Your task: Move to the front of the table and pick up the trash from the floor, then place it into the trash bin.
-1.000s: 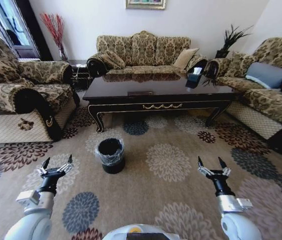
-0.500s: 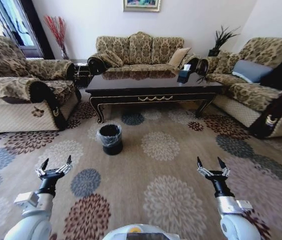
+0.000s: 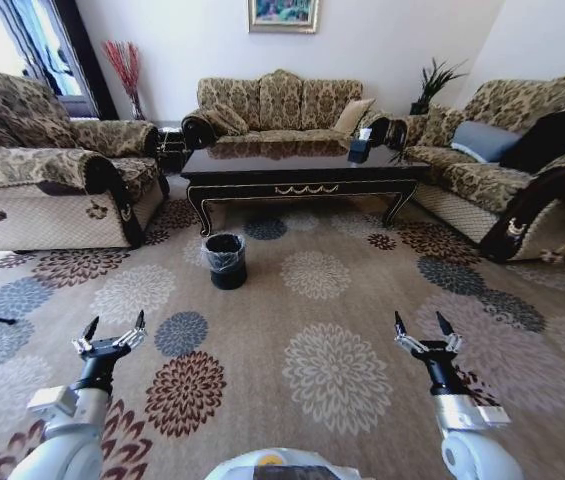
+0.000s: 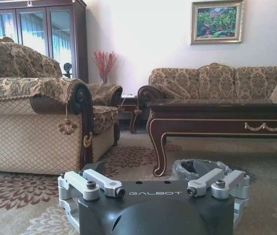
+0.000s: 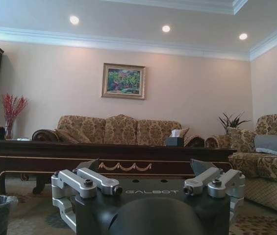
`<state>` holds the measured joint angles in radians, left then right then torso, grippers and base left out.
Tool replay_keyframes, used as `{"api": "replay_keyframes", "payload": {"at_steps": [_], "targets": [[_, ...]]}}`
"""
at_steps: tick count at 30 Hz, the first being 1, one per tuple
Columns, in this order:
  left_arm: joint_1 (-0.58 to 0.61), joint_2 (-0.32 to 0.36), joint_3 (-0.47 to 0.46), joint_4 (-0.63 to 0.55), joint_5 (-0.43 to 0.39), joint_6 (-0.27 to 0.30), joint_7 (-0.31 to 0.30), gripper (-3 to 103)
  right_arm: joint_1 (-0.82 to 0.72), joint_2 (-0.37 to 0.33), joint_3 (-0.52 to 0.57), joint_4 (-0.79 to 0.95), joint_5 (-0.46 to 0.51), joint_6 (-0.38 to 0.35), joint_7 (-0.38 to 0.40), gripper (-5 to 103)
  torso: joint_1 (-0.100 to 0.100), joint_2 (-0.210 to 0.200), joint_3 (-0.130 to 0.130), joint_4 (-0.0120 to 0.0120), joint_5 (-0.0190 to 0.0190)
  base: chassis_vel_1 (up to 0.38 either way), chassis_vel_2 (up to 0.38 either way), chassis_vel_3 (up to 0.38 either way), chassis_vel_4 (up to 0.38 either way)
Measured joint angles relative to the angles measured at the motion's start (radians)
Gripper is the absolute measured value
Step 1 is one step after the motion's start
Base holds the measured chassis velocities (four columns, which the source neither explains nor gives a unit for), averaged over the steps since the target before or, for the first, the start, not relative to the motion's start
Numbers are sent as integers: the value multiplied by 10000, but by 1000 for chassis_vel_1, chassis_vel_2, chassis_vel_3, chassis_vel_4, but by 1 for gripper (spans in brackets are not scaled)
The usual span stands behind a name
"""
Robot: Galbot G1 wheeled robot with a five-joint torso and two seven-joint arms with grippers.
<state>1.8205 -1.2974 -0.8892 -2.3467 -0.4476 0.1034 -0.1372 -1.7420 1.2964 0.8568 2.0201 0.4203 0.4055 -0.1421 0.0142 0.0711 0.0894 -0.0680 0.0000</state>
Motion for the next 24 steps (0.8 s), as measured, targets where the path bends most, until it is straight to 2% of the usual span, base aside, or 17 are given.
{"api": "replay_keyframes", "payload": {"at_steps": [12,24], "targets": [[-211,163,-42,85,-90,97,-29,100,74,34,29,-44,-28,5,-257,100,-1,-1,-4,0,0,24,-17,-24,17],[-285,184,-24,170,-82,116,-32,100,138,34,19,-169,-24,14,-238,100,-3,0,-5,-1,2,218,-220,-220,207]]}}
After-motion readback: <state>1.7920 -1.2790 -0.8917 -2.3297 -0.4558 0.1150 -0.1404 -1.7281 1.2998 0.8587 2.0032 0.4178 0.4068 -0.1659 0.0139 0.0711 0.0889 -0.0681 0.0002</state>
